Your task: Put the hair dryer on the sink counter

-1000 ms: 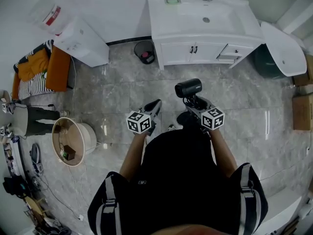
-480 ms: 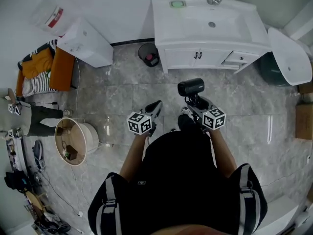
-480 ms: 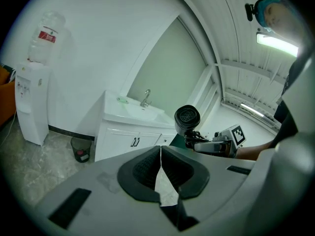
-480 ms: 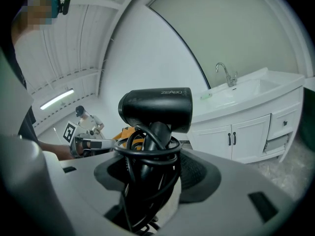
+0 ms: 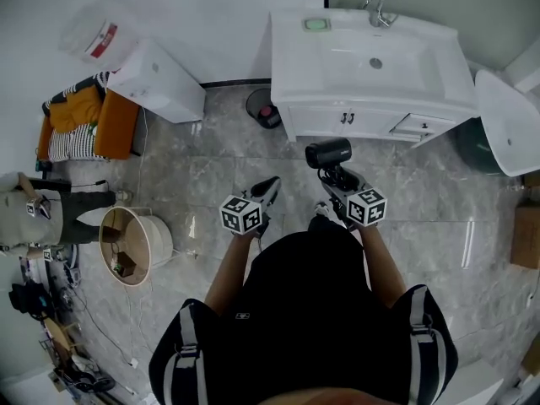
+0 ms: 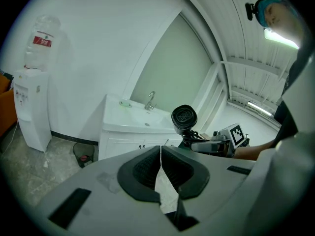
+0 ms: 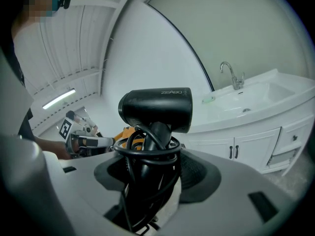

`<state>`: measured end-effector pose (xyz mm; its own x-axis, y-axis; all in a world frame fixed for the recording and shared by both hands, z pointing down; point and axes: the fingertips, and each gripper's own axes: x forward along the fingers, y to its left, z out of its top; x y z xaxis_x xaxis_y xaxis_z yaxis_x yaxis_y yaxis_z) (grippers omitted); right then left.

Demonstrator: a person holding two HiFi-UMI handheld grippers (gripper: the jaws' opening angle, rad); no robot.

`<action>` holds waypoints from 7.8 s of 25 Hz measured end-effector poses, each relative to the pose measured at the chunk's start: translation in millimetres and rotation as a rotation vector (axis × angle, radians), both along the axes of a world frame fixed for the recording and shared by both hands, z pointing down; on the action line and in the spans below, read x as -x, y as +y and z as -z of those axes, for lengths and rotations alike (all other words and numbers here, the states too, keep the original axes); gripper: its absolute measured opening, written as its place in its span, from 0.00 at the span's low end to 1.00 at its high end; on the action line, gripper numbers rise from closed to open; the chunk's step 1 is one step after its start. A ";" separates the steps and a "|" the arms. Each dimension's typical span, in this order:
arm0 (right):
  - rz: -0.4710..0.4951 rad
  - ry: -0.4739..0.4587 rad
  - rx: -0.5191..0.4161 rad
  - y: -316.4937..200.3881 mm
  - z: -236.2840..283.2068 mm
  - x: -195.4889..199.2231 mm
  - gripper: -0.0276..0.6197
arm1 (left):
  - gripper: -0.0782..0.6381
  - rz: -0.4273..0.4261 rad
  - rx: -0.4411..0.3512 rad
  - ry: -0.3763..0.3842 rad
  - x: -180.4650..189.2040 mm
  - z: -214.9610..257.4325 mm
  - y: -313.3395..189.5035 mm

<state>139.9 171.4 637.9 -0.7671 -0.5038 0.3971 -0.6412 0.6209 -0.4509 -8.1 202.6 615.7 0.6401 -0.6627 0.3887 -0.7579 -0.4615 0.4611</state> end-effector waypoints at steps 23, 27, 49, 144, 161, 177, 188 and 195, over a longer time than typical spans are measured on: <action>0.012 0.006 0.039 -89.2 -6.2 -8.5 0.52 | 0.14 0.055 0.016 0.035 -6.8 -10.3 -83.0; -0.012 0.015 0.045 -107.0 -8.5 -4.6 0.52 | 0.13 0.020 0.014 0.041 -4.8 -10.5 -109.5; -0.068 0.062 0.073 -212.2 -15.7 46.6 0.52 | 0.14 -0.062 0.016 0.069 49.6 -11.2 -240.1; -0.183 0.285 0.289 -419.4 -144.8 108.2 0.52 | 0.13 -0.067 0.134 0.018 122.1 -38.4 -408.7; -0.179 0.373 0.320 -427.7 -157.8 112.0 0.52 | 0.13 -0.078 0.160 0.027 117.8 -45.7 -413.6; -0.195 0.407 0.345 -427.8 -164.6 114.0 0.53 | 0.14 -0.078 0.167 0.042 111.4 -49.4 -408.2; -0.145 0.474 0.336 -425.0 -164.6 117.8 0.58 | 0.14 -0.093 0.152 0.053 104.2 -46.2 -403.2; -0.147 0.457 0.294 -416.3 -150.6 113.4 0.60 | 0.13 -0.109 0.135 0.056 105.1 -41.8 -393.2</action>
<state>26.5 -244.8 788.5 -0.4140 -0.4107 0.8124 -0.8824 0.4001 -0.2475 -113.2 -190.7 657.5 0.7282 -0.5324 0.4315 -0.6784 -0.4705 0.5643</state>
